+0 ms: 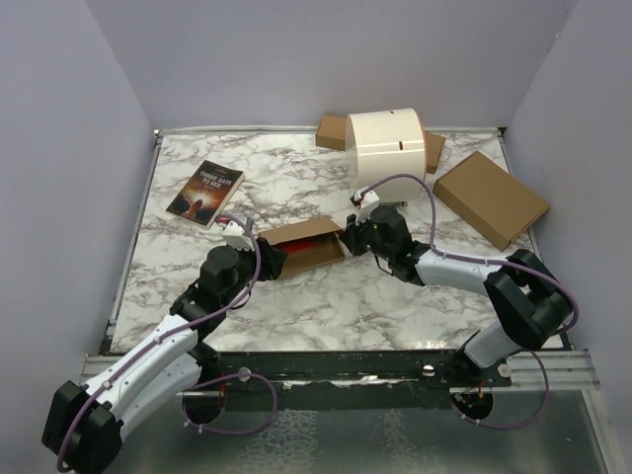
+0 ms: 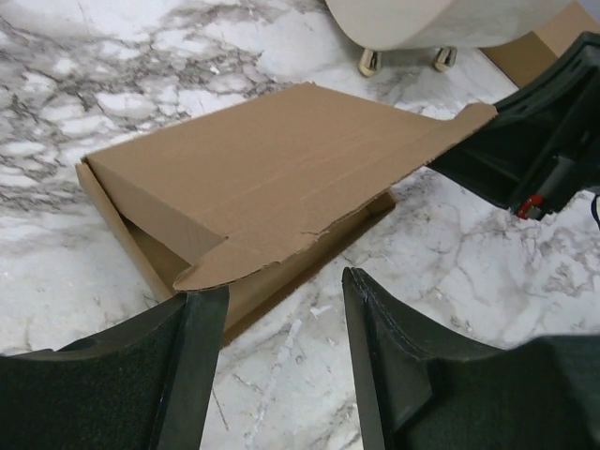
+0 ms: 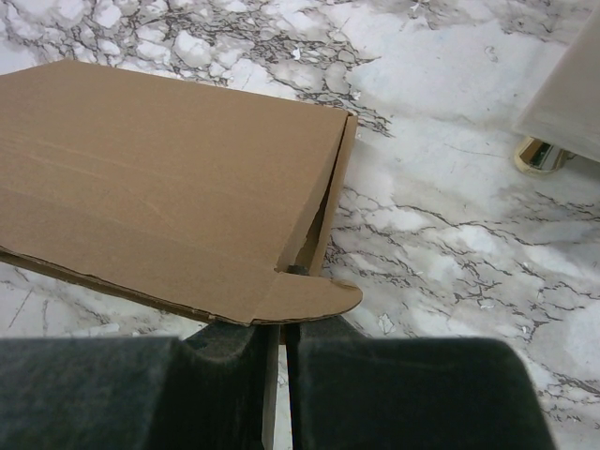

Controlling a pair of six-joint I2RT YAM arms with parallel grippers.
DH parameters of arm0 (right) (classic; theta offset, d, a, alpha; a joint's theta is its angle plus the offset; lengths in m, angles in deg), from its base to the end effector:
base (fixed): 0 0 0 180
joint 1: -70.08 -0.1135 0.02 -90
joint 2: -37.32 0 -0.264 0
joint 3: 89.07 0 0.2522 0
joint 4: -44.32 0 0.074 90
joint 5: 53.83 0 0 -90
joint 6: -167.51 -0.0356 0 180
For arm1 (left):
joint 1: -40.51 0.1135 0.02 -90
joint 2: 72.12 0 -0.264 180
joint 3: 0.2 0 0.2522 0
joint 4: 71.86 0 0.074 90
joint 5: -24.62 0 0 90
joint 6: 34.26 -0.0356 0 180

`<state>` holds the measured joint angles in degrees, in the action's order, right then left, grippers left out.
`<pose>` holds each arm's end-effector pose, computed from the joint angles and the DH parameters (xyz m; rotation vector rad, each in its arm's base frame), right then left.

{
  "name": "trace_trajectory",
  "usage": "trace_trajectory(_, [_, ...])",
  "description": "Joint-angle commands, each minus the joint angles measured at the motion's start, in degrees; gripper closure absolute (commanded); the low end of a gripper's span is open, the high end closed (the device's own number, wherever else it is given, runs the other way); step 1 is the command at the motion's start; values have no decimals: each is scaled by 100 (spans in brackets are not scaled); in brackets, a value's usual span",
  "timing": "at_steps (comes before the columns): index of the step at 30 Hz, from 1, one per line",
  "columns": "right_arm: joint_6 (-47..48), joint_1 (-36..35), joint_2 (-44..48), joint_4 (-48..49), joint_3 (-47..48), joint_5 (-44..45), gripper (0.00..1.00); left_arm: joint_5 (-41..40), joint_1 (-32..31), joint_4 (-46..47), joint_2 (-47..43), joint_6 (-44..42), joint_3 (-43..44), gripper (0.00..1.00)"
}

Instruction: Fold the paper box

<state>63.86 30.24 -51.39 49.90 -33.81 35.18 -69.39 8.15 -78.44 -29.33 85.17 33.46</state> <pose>0.2464 0.2064 0.1872 -0.4889 2.0534 0.5885 0.1540 -0.0946 0.2232 -0.0018 1.9007 -0.6820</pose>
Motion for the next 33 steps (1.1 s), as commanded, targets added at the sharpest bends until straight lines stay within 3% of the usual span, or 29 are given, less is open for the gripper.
trace_trajectory(1, [21, -86, -93, 53, -37, -174, 95, 645, -25, -580, -160, 427, -39, 44])
trace_trajectory(12, [-13, -84, -135, 53, -10, -147, 95, 1936, -34, -2152, -676, 840, 742, 40])
trace_trajectory(16, [-8, -86, -175, 62, -13, -172, 95, 2535, -34, -2164, -907, 984, 1182, 40])
trace_trajectory(19, [-2, -86, -207, 49, -1, -182, 95, 2330, -34, -2010, -808, 884, 1600, 41])
trace_trajectory(23, [28, -86, -185, 36, -14, -187, 95, 1525, -27, -1972, -1, 428, 2261, 47])
trace_trajectory(26, [82, -86, -160, 56, -29, -178, 95, 996, -21, -1920, 898, 132, 2688, 61])
trace_trajectory(29, [136, -86, -132, 88, -52, -201, 95, 933, 23, -1752, 1845, -59, 2938, 70])
trace_trajectory(33, [224, -86, -24, 130, -109, -232, 93, 1077, 64, -1587, 2775, -172, 2967, 74])
